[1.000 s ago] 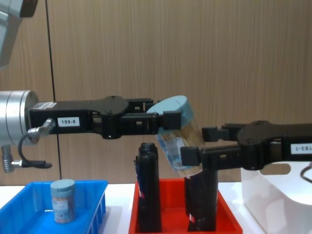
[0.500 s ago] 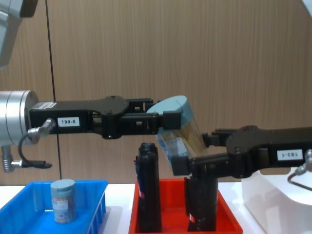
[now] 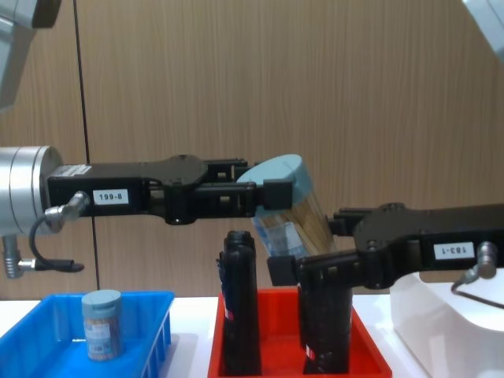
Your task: Pick the cotton swabs from the blue box and place them into the white box.
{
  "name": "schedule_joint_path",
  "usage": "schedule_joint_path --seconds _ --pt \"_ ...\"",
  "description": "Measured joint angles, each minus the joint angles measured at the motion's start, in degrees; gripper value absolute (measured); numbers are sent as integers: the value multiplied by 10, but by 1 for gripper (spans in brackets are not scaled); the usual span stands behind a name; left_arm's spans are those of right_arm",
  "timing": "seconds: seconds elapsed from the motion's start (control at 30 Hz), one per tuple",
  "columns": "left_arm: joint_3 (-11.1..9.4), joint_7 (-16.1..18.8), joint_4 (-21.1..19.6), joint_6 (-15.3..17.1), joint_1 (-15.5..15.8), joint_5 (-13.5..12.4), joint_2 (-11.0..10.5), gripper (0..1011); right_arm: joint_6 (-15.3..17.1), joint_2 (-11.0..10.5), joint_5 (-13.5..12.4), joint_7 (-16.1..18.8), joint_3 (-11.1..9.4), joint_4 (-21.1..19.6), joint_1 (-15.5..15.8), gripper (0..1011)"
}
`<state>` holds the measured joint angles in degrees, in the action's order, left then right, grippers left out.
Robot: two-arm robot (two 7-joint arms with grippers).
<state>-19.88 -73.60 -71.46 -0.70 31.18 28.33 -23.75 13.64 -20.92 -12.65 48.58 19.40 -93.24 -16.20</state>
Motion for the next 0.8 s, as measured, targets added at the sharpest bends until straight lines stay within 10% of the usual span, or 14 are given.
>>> schedule_joint_path --seconds 0.27,0.8 --pt "0 0 0 0 0 0 0 669 -3 1 3 -5 3 3 -5 996" --pt "0 0 0 0 0 0 0 668 -2 -3 7 -8 8 0 -11 664"
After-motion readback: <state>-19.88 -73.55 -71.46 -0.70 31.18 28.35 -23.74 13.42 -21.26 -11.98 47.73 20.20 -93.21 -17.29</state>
